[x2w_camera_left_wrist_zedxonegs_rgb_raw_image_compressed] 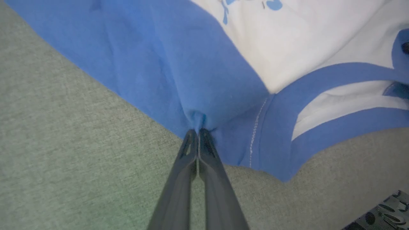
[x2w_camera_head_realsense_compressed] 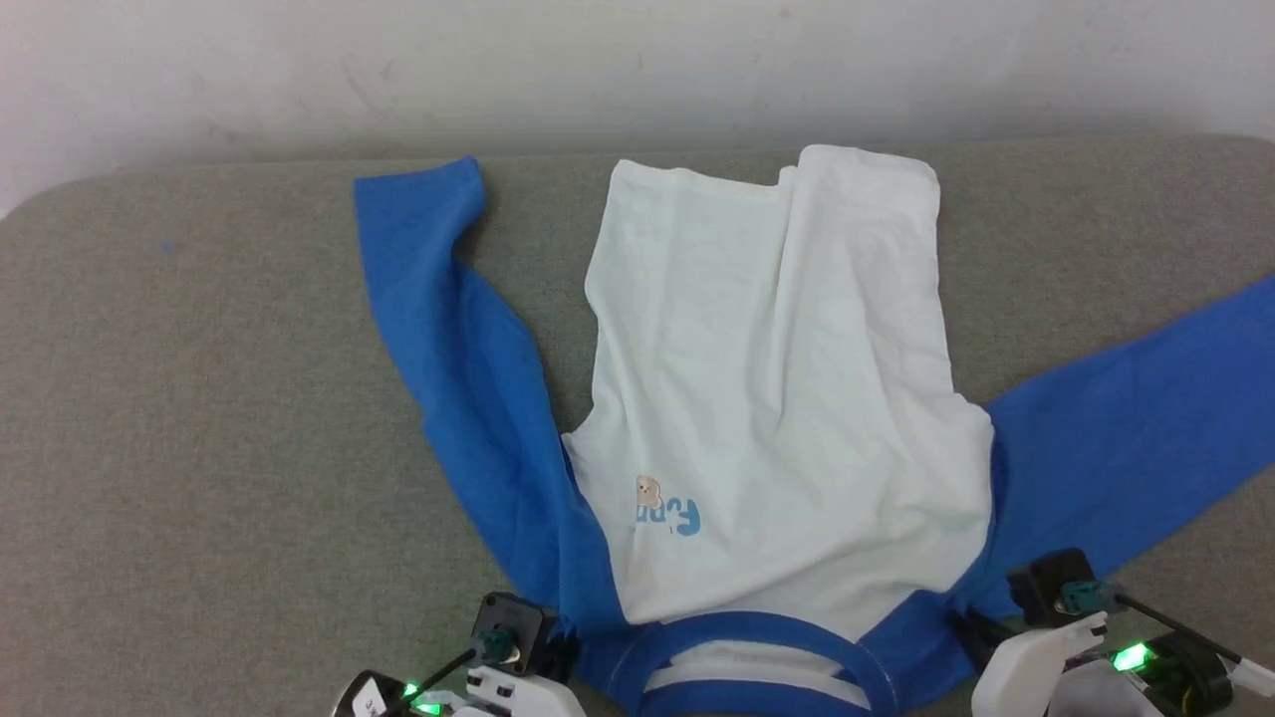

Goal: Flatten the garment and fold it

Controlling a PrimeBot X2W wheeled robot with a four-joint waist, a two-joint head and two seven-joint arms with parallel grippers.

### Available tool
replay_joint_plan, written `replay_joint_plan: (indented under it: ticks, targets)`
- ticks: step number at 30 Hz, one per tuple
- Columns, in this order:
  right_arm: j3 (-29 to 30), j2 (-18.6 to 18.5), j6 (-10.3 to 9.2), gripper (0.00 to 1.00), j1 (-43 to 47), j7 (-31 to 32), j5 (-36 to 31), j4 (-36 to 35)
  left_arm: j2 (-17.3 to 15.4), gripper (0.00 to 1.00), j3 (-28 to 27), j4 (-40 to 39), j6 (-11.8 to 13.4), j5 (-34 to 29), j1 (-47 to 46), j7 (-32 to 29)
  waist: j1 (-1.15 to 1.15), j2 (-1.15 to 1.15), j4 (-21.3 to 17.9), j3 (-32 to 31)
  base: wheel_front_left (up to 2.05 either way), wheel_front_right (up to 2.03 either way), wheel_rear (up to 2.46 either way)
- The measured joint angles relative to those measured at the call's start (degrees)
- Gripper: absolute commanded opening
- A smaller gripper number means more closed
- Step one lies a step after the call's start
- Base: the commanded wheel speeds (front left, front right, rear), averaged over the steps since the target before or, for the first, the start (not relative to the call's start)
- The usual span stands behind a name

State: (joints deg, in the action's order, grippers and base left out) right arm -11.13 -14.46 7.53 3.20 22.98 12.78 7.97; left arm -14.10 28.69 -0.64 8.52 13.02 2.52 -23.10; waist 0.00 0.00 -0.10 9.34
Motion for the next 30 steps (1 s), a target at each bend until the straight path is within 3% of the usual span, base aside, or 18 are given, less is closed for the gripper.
replay_joint_plan:
  ticks: [6,19,30]
  targets:
    - [0.0,-1.5,0.10,0.00,0.3,-1.5,1.4,-1.6,-1.1,0.00,-0.4,-0.1,-0.5,0.3,-0.3,1.9,0.01,0.00,-0.3,-1.7,0.00,0.00,0.00]
    - [4.6,-7.7,0.09,0.00,-0.2,-1.8,10.0,-20.6,-6.0,0.00,-3.1,-15.3,-1.5,0.6,-1.8,2.0,0.00,0.00,-2.0,-7.1,0.00,0.00,0.00]
    - [8.5,-12.9,0.09,0.00,-12.7,2.7,15.2,-29.6,-8.7,0.00,-8.2,-26.7,-3.9,0.6,-15.5,-0.4,0.00,0.00,-2.8,-9.7,0.00,0.00,0.00]
